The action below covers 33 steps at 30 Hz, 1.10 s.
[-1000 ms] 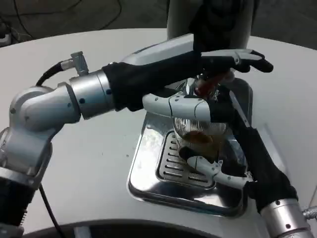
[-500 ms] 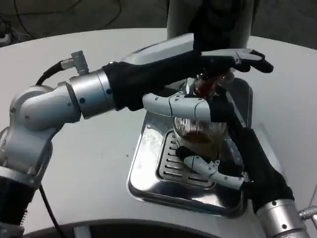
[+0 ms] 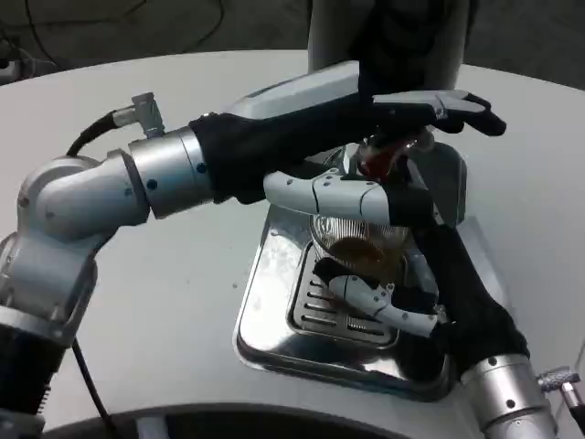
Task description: Grasp the cup under the faucet to collect the drink, then remove the cup.
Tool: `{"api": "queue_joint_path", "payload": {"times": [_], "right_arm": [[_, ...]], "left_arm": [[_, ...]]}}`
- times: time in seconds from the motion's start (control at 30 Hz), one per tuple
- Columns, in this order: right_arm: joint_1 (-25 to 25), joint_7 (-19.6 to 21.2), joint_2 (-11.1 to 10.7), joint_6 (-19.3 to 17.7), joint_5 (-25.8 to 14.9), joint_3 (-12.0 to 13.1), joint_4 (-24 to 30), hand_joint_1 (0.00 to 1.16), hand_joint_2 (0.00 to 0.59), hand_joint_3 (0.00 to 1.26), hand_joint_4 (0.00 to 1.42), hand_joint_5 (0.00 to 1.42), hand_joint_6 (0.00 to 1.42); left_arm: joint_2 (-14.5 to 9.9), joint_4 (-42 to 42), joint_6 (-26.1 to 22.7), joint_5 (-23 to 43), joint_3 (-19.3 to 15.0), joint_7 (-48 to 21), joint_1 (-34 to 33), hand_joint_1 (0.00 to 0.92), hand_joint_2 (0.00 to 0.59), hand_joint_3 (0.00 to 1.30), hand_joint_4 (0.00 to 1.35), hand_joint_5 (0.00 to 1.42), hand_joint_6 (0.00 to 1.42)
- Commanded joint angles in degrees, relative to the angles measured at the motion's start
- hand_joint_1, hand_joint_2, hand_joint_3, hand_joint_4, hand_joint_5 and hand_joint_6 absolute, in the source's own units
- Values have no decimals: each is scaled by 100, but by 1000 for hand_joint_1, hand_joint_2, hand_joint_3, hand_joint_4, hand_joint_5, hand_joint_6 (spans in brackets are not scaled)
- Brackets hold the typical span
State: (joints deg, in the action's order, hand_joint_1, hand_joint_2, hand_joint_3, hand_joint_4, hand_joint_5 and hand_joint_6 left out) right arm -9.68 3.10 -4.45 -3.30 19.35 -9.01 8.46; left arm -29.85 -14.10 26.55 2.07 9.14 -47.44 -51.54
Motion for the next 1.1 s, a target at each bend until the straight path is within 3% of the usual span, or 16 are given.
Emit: {"api": "queue_joint_path", "payload": {"times": [0.03, 1.1], "right_arm": [[-4, 45, 60, -59, 13, -72, -57, 779, 204, 14, 54, 159, 0], [-76, 454, 281, -106, 126, -182, -306, 756, 208, 0, 39, 147, 0]], "left_arm": [[-10, -13, -78, -76, 76, -122, -16, 0, 112, 187, 68, 129, 148], [-127, 88, 60, -241, 104, -110, -59, 0, 112, 187, 69, 134, 148]]}}
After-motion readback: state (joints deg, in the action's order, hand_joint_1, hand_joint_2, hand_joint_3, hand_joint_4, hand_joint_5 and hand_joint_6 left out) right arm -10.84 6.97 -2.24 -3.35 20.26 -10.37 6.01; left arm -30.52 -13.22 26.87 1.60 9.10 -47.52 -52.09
